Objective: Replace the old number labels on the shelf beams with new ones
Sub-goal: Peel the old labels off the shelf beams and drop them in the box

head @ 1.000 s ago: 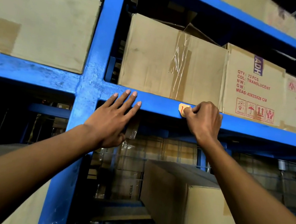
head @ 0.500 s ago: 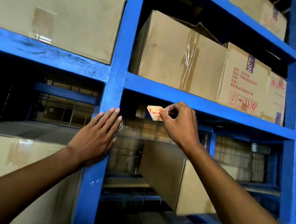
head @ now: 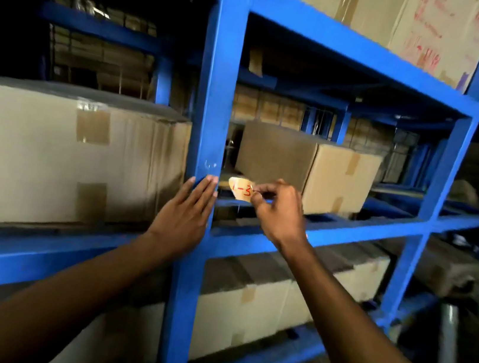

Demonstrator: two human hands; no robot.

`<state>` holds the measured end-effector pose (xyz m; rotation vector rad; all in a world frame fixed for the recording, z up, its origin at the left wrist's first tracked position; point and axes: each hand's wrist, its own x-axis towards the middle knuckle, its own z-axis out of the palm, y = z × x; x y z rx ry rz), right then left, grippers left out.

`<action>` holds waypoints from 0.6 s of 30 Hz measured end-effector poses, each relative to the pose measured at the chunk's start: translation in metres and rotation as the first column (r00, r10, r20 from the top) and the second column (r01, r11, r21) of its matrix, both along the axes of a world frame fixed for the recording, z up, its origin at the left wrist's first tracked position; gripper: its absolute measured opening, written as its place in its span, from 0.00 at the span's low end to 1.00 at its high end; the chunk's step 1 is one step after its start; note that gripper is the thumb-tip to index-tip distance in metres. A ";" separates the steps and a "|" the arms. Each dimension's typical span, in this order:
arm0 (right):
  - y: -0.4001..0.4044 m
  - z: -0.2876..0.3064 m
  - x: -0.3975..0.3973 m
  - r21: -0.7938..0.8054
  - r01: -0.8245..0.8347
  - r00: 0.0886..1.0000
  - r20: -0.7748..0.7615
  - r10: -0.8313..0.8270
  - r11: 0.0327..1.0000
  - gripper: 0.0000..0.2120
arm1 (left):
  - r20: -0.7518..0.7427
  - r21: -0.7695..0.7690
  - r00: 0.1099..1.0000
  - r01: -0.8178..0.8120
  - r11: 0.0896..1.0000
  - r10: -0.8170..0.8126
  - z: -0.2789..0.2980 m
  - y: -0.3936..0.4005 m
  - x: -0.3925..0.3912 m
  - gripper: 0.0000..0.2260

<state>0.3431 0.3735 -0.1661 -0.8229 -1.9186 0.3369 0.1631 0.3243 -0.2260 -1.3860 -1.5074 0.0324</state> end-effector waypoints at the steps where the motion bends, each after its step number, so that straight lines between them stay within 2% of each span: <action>1: -0.002 -0.017 -0.002 -0.034 -0.004 1.000 0.013 0.004 0.999 0.08 | 0.007 -0.009 1.000 -0.004 1.000 0.004 -0.013 0.000 0.001 0.27; 4: -0.009 -0.078 -0.005 -0.158 0.001 0.997 0.072 0.011 0.987 0.08 | 0.023 -0.048 0.999 -0.039 0.998 0.040 -0.067 -0.005 0.004 0.27; 6: -0.015 -0.117 -0.003 -0.215 -0.001 0.995 0.097 0.022 0.977 0.08 | 0.041 -0.141 0.993 -0.100 0.985 0.107 -0.100 -0.012 0.008 0.28; 9: -0.024 -0.178 0.000 -0.321 0.042 0.986 0.164 0.012 0.946 0.08 | 0.107 -0.241 0.985 -0.110 0.964 0.139 -0.142 -0.021 0.015 0.28; 13: -0.035 -0.275 0.006 -0.534 0.109 0.980 0.200 0.000 0.838 0.10 | 0.207 -0.372 0.967 -0.062 0.926 0.148 -0.198 -0.025 0.023 0.29; 18: -0.056 -0.376 0.019 -0.708 0.232 0.935 0.353 0.049 0.667 0.10 | 0.236 -0.535 0.946 -0.066 0.842 0.224 -0.263 -0.033 0.029 0.30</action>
